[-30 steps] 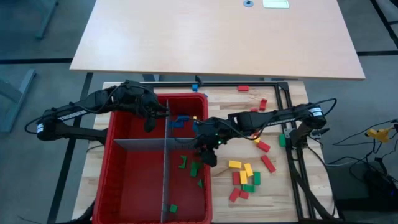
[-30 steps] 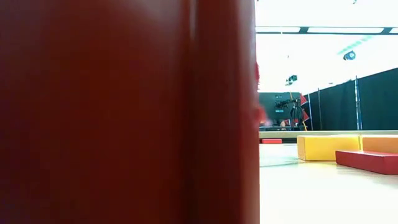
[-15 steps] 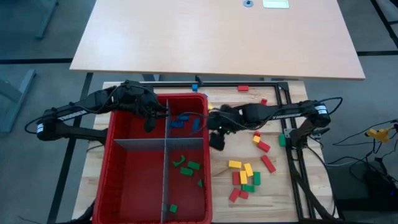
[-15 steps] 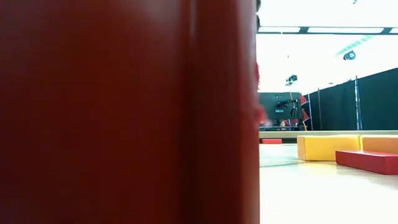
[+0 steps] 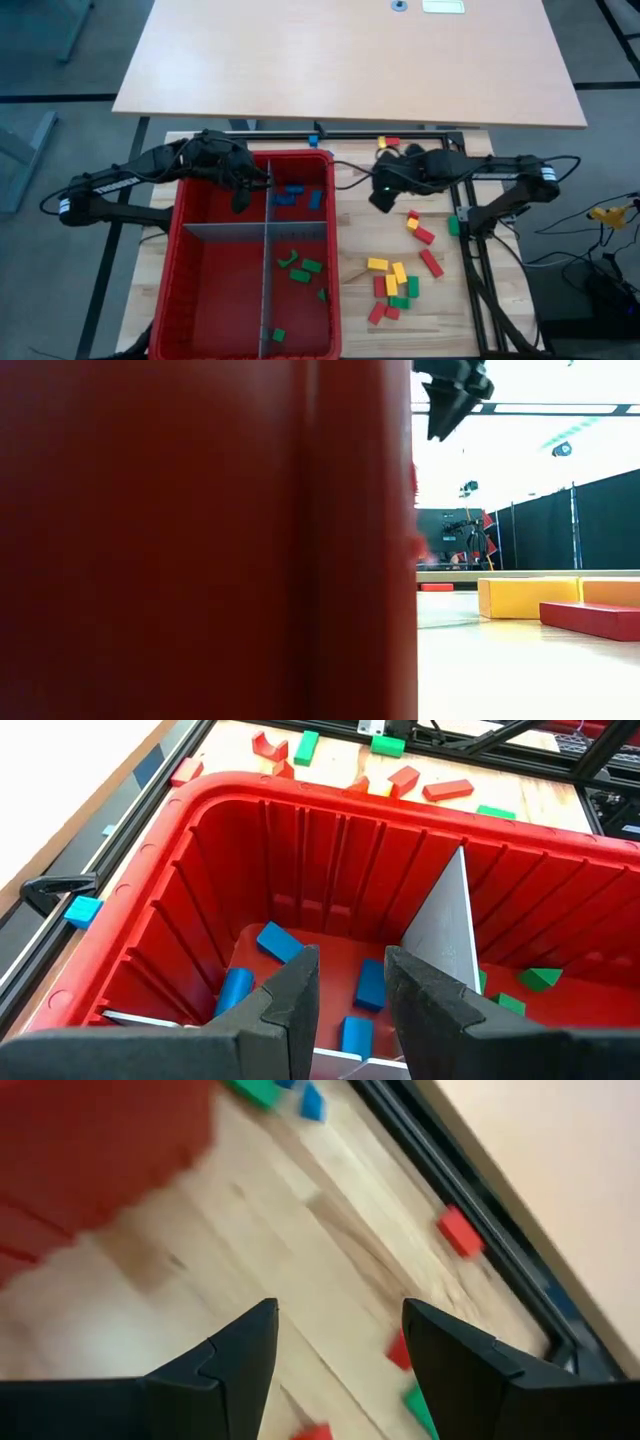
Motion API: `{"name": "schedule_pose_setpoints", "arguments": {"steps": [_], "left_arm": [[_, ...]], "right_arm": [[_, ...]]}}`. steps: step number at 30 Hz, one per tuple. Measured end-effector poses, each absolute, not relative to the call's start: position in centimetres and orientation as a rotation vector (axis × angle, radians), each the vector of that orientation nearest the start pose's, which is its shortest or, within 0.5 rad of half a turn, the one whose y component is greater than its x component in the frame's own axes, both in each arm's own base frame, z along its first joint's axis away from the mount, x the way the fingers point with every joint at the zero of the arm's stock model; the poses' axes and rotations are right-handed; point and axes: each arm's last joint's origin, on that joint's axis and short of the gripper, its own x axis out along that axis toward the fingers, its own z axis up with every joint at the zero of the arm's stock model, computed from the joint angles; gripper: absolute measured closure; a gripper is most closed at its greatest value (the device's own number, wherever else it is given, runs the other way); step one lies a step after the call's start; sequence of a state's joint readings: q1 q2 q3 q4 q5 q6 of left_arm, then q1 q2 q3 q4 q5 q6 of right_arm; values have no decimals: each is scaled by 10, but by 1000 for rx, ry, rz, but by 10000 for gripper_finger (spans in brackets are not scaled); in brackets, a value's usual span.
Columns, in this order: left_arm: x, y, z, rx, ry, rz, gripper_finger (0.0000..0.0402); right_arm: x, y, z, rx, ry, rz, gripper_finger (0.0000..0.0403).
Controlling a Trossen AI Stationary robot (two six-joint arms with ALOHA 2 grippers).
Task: Sort blocks
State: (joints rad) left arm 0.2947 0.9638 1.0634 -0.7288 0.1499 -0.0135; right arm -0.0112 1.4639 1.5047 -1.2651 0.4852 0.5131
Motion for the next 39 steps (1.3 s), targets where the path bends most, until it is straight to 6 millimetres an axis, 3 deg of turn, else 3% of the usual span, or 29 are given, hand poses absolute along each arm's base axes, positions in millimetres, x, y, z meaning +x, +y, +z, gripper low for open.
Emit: {"name": "schedule_pose_setpoints", "arguments": {"steps": [5, 13, 17, 24, 31, 39], "left_arm": [[178, 50, 348, -152, 613, 144, 299], [179, 50, 346, -151, 612, 144, 299], [179, 50, 347, -150, 606, 144, 299], [179, 50, 347, -151, 607, 145, 299], [179, 50, 344, -154, 621, 144, 299], [179, 50, 344, -152, 625, 143, 299]], "right_arm": [[229, -30, 322, 237, 1080, -841, 203], [181, -52, 257, 486, 1089, -918, 204], [176, -65, 235, 601, 1027, -936, 204], [167, -96, 214, 744, 1053, -1133, 204], [163, -126, 190, 815, 1183, -1228, 208], [162, -144, 161, 846, 1342, -1278, 243]]}}
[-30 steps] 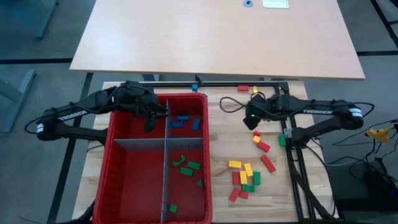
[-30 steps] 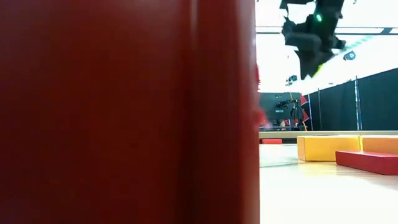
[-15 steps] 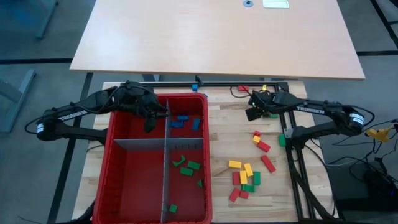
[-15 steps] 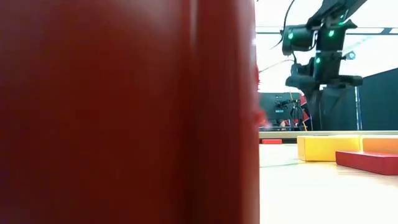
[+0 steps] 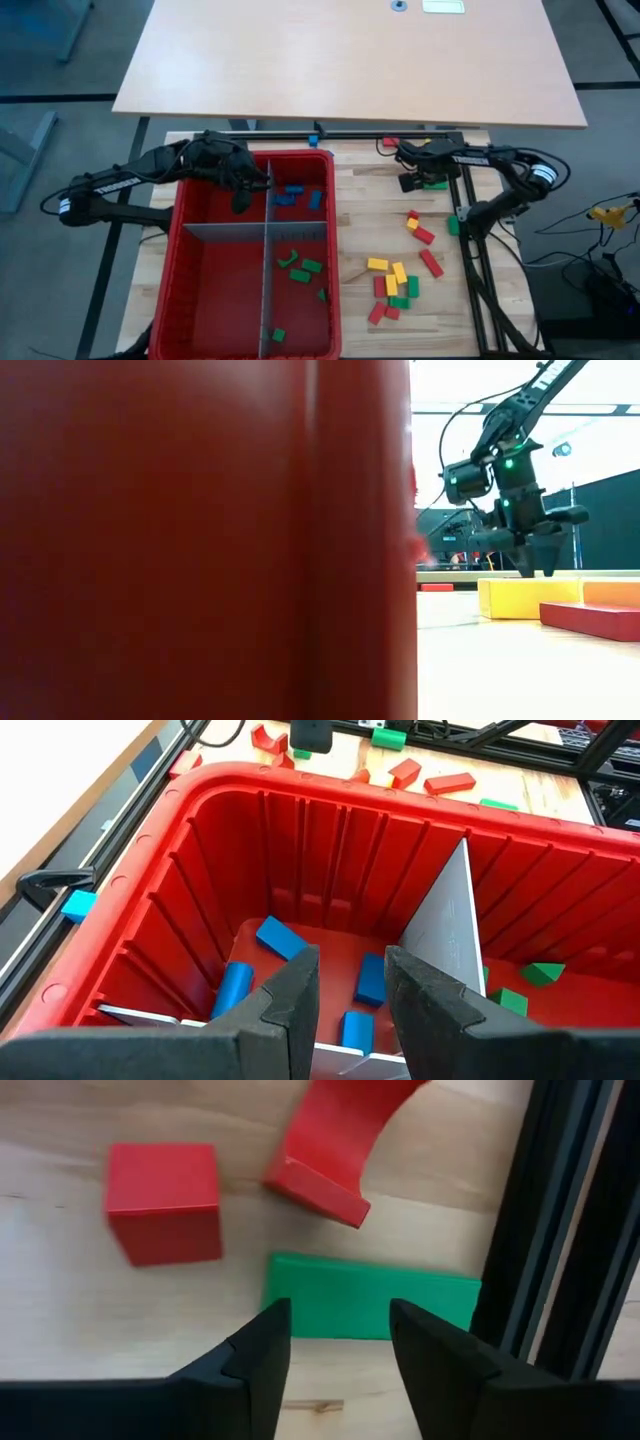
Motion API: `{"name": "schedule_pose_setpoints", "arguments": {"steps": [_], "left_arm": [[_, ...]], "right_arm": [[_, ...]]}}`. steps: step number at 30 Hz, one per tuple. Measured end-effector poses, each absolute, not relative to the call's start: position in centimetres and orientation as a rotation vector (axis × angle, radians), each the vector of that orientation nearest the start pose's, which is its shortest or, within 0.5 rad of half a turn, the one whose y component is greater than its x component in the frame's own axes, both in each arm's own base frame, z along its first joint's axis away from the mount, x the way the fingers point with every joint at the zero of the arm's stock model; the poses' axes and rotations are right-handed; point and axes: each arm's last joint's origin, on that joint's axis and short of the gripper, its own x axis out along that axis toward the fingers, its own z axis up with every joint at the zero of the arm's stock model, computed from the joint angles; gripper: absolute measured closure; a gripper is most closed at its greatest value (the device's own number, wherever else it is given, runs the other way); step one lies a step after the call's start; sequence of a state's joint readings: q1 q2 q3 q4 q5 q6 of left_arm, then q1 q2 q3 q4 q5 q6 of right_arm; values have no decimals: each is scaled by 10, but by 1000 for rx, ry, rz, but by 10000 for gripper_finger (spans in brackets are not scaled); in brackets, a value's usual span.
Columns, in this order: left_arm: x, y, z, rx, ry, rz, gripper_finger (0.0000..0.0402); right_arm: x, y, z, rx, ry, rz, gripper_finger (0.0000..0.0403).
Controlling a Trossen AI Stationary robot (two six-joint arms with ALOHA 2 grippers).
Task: Sort blocks
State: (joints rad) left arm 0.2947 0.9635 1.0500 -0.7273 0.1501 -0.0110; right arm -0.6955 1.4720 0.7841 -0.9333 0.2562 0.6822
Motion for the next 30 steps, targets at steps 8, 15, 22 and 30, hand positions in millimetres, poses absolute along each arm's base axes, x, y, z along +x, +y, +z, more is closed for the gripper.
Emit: {"name": "schedule_pose_setpoints", "arguments": {"steps": [8, 15, 22, 30], "left_arm": [[179, 50, 339, -154, 640, 143, 299], [179, 50, 334, -157, 654, 142, 299], [179, 50, 333, -157, 656, 142, 299], [179, 50, 333, -157, 656, 142, 299]], "right_arm": [[162, -150, 149, 826, 1425, -1274, 320], [164, -147, 150, 900, 1422, -1183, 397], [171, -143, 151, 991, 1387, -1064, 399], [208, -131, 157, 1037, 1209, -706, 402]]}}
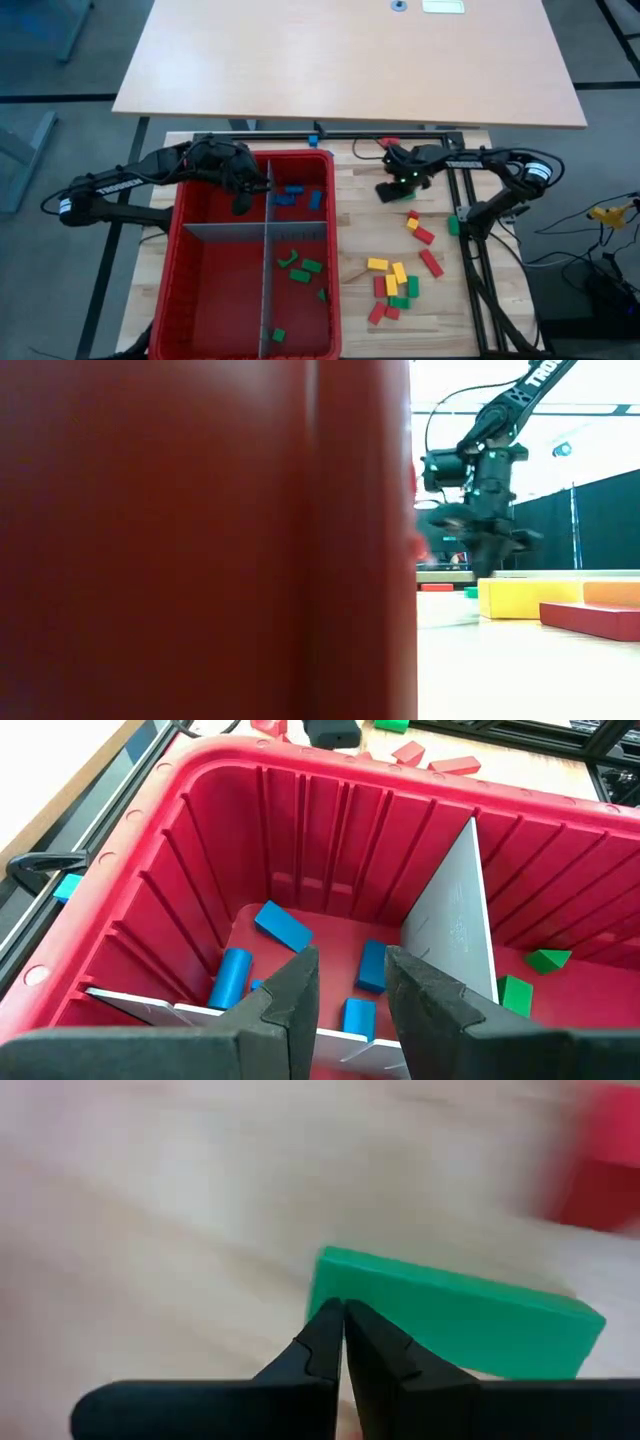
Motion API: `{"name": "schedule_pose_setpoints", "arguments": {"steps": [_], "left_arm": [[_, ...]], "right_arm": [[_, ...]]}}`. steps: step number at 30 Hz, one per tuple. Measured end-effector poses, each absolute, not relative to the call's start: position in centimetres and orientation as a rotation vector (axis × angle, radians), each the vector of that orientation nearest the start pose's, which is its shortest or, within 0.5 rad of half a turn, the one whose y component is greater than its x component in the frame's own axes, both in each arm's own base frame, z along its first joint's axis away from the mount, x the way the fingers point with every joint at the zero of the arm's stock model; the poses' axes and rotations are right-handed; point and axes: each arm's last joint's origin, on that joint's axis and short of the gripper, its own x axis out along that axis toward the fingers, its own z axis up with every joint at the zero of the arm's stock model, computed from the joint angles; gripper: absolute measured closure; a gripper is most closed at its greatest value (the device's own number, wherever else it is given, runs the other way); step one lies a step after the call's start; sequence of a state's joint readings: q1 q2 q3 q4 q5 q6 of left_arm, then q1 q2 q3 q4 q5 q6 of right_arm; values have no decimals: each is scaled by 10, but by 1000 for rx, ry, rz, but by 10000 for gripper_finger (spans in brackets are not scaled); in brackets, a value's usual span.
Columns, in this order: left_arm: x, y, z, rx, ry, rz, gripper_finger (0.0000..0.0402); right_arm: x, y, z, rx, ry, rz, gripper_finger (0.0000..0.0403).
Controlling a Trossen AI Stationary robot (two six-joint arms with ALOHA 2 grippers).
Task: Sort blocks
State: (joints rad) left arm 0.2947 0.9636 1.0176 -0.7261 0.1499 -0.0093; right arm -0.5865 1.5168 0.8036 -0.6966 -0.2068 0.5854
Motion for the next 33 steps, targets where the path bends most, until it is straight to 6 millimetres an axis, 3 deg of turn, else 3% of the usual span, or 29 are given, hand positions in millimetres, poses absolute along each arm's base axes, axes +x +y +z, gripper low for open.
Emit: {"name": "schedule_pose_setpoints", "arguments": {"steps": [5, 16, 22, 26, 33], "left_arm": [[179, 50, 333, -157, 655, 142, 299], [179, 50, 333, -158, 655, 142, 299], [179, 50, 333, -158, 656, 142, 299], [179, 50, 333, -158, 655, 143, 299], [180, 50, 334, -157, 653, 143, 299]], "right_arm": [[239, -122, 169, 995, 1041, -451, 402], [256, -126, 193, 812, 977, -373, 400], [256, -126, 197, 623, 1014, -282, 400], [243, -124, 192, 483, 1186, -348, 396], [231, -120, 189, 437, 1340, -356, 323]]}}
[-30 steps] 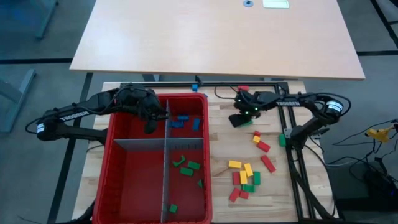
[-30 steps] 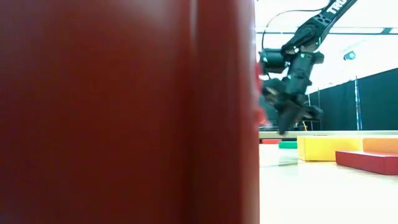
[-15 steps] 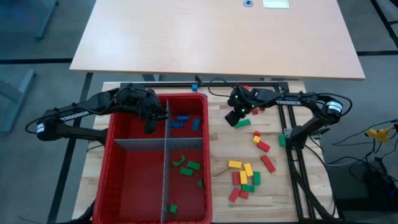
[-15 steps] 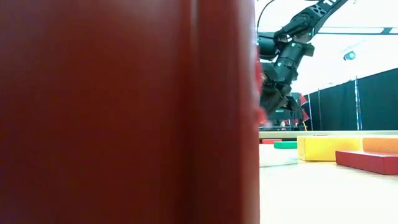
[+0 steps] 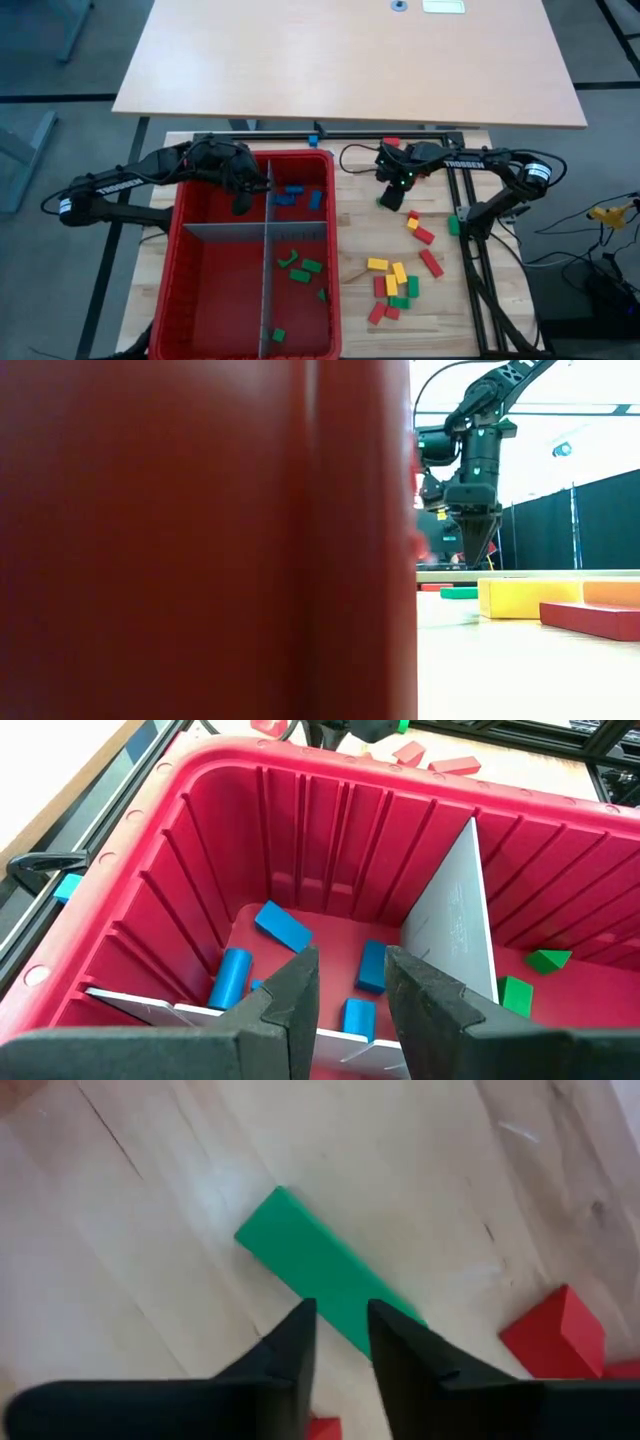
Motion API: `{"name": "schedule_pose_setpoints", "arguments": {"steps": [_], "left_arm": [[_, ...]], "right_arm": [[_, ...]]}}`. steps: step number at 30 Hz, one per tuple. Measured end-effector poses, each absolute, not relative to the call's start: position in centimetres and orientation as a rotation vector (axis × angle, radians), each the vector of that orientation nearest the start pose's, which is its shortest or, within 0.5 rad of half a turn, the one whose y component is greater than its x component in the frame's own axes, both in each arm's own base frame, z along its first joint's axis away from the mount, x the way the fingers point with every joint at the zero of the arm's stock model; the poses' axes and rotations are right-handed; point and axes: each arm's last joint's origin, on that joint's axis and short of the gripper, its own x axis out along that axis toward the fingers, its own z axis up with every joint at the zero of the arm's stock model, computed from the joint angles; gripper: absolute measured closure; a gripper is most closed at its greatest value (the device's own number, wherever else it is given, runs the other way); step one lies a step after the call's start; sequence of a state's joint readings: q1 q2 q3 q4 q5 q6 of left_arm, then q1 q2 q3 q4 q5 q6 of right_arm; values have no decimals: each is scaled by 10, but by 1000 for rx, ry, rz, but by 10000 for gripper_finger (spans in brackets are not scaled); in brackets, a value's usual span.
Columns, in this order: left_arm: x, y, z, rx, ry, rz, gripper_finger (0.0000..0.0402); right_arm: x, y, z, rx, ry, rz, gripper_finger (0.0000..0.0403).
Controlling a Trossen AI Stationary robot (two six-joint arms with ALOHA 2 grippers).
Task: Sort blocks
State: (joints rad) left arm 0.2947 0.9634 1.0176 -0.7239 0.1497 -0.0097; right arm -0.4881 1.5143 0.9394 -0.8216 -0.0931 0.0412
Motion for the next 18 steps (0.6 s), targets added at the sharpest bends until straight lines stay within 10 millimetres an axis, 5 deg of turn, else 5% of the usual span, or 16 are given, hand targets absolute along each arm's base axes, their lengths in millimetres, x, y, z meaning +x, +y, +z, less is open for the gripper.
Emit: {"name": "schedule_pose_setpoints", "arguments": {"steps": [9, 18], "left_arm": [[180, 50, 334, -163, 646, 145, 299], [180, 50, 334, -166, 647, 146, 299]], "right_arm": [[232, -121, 189, 353, 1341, -316, 193], [239, -124, 163, 318, 1445, -248, 148]]}}
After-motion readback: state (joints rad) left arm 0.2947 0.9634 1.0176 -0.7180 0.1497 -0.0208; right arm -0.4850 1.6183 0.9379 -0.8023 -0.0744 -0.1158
